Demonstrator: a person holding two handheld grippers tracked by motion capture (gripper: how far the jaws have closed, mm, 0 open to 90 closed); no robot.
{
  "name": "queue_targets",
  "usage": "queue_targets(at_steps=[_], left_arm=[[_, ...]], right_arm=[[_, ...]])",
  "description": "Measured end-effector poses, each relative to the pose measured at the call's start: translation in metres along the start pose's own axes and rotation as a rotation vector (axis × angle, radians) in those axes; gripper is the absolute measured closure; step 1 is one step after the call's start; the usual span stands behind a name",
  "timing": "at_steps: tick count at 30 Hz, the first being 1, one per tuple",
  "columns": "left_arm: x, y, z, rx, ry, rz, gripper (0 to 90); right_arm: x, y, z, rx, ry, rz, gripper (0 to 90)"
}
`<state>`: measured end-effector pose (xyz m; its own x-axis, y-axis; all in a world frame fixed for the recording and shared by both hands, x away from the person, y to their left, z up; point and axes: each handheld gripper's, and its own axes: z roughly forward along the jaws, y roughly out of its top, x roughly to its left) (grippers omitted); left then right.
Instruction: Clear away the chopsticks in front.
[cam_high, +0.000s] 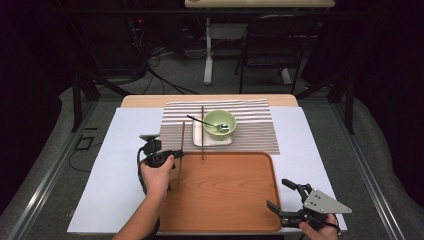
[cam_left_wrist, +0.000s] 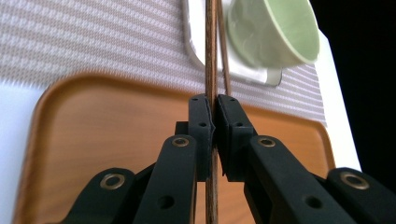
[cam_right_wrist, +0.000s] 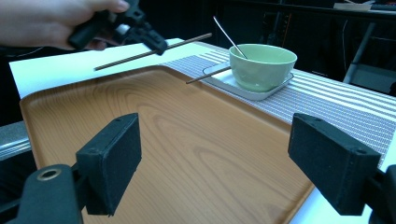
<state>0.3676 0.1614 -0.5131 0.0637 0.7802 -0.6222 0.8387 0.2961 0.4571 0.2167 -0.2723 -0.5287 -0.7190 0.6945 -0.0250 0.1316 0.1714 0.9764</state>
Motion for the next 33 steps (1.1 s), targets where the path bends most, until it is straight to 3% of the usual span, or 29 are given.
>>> queue_targets(at_steps=[12, 16, 28, 33], left_arm=[[0.015, -0.047, -0.031, -0.024, 0.036, 0.027, 84.8], [0.015, -0.056, -0.032, -0.022, 0.050, 0.037, 84.9], [0.013, -0.078, -0.026, -0.019, 0.163, 0.077, 84.9], [0.013, -0.084, -0.023, -0.011, 0.175, 0.085, 84.8]], right_arm=[[0.002, 0.000, 0.001, 0.007, 0.000, -0.003, 16.7], [0.002, 0.000, 0.000, 0.006, 0.000, -0.006, 16.7], [0.002, 0.000, 0.001, 0.005, 0.003, -0.014, 16.7], [0.002, 0.000, 0.001, 0.007, 0.006, -0.011, 16.7]])
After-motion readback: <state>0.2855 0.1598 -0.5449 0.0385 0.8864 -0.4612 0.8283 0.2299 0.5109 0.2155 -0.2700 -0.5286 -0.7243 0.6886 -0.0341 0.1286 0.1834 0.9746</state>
